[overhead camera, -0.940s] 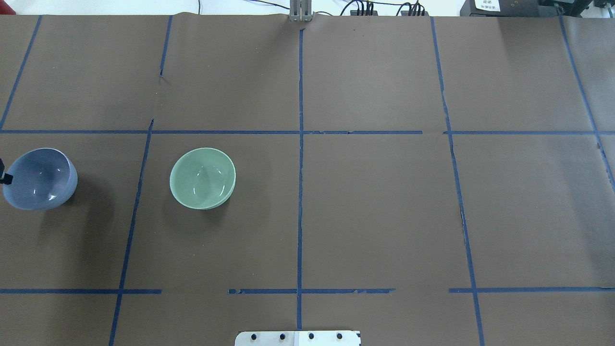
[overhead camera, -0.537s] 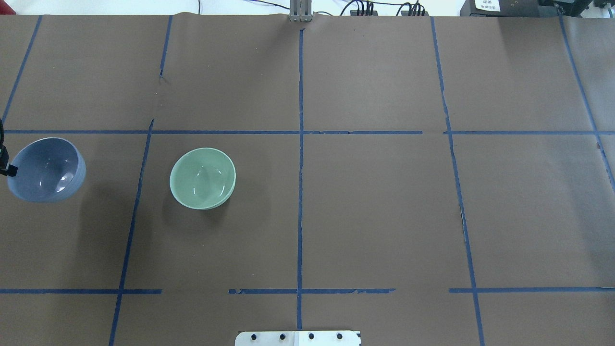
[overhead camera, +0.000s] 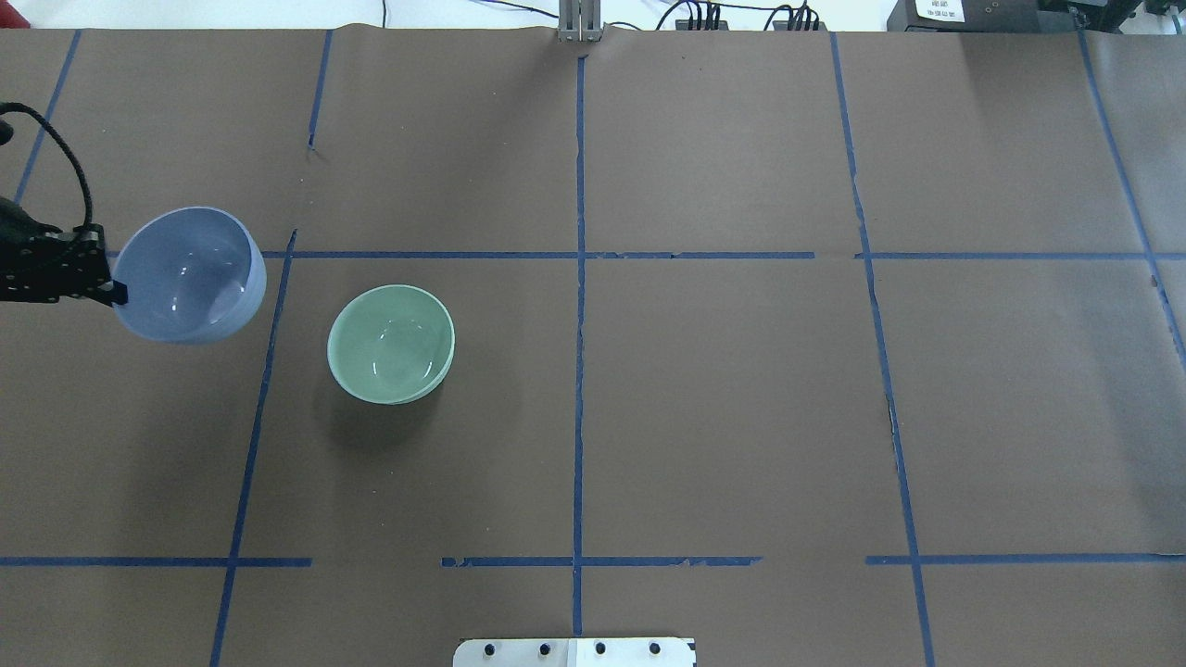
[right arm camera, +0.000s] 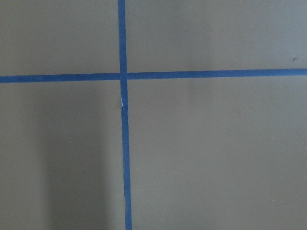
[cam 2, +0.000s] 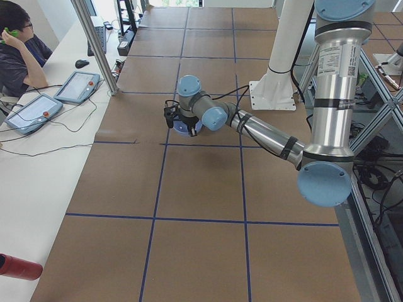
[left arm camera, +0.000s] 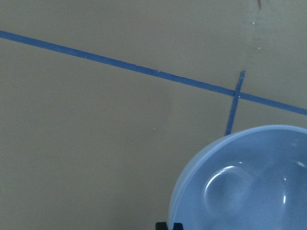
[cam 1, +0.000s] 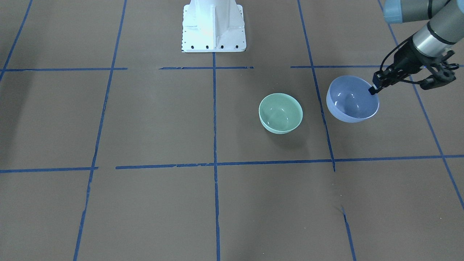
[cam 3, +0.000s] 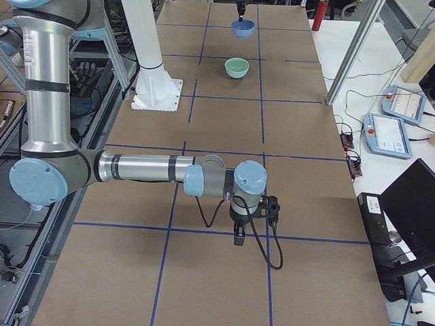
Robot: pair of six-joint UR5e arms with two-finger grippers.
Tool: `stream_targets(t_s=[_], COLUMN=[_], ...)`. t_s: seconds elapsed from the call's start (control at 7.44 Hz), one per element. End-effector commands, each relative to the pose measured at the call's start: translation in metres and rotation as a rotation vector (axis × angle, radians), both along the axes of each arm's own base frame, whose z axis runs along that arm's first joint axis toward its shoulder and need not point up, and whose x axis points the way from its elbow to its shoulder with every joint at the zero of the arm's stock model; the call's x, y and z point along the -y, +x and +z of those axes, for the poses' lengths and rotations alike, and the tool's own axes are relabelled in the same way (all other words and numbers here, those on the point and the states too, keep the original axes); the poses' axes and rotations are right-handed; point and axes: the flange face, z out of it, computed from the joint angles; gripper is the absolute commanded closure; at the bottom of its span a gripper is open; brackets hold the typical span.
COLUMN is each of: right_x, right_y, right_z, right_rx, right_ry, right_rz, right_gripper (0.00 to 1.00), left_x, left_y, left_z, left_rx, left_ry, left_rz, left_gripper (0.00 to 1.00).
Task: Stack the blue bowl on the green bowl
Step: 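Lift the blue bowl and carry it over the green bowl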
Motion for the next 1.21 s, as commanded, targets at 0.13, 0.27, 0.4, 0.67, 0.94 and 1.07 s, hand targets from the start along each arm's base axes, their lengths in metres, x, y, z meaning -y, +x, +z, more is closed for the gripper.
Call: stream_targets(t_s=[0.13, 0.27, 0.4, 0.67, 0.94, 1.07], right_x=[0.001, 0.0, 0.0, 0.0, 0.0, 0.0], right_y=[0.0, 0.0, 0.0, 0.0, 0.0, 0.0], right_z=[-0.001, 0.0, 0.0, 0.0, 0.0, 0.0], right_rx=[0.0, 0.0, 0.0, 0.0, 0.0, 0.0], right_ry=[0.002, -0.001, -0.001, 0.0, -0.001, -0.001], right_rz=[-0.001, 0.0, 0.002, -0.001, 0.0, 0.0], right_gripper=[0.0, 0.0, 0.0, 0.0, 0.0, 0.0], left_x=[-0.018, -0.019, -0.006, -0.006, -0.008, -0.009], left_y=[0.108, 0.137, 0.156, 0.173, 0.188, 0.189], left_z=[-0.065, -0.077, -0.081, -0.072, -0.056, -0.052], left_rx=[-0.052, -0.048, -0.018, 0.004, 0.029, 0.035], left_ry=[-0.13, -0.154, -0.131, -0.152, -0.17, -0.175], left_rz=[0.003, 0.003, -0.035, -0.032, -0.014, -0.012], left_gripper=[1.0, 1.0, 1.0, 1.0, 1.0, 1.0])
